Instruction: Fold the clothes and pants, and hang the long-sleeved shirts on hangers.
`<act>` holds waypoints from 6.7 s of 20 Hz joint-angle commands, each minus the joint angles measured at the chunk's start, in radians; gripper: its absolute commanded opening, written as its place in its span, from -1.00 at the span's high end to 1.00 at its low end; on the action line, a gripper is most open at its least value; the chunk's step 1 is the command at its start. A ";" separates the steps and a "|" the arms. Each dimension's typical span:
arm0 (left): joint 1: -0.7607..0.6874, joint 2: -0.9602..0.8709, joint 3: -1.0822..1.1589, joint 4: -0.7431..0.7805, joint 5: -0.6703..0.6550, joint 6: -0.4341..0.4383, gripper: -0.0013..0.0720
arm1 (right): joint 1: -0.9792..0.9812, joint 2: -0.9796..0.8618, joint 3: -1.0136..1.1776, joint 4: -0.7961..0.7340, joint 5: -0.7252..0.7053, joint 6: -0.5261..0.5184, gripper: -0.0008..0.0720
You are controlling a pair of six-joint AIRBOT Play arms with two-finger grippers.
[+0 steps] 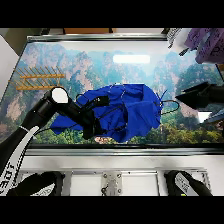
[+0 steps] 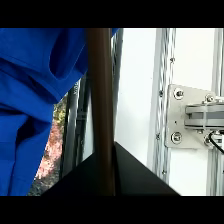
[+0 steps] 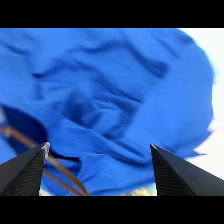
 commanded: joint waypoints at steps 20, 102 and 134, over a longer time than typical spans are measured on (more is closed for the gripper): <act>0.001 -0.001 0.000 0.001 -0.003 0.000 0.94 | 0.141 -0.246 -0.149 0.244 0.225 -0.386 -1.00; 0.089 0.486 -0.649 -0.140 0.914 -1.208 -0.79 | 0.139 -0.089 -0.149 0.369 0.120 -0.449 0.97; -0.263 0.128 -0.498 -0.346 1.124 -1.197 -0.70 | 0.139 -0.085 -0.149 0.367 0.092 -0.392 0.96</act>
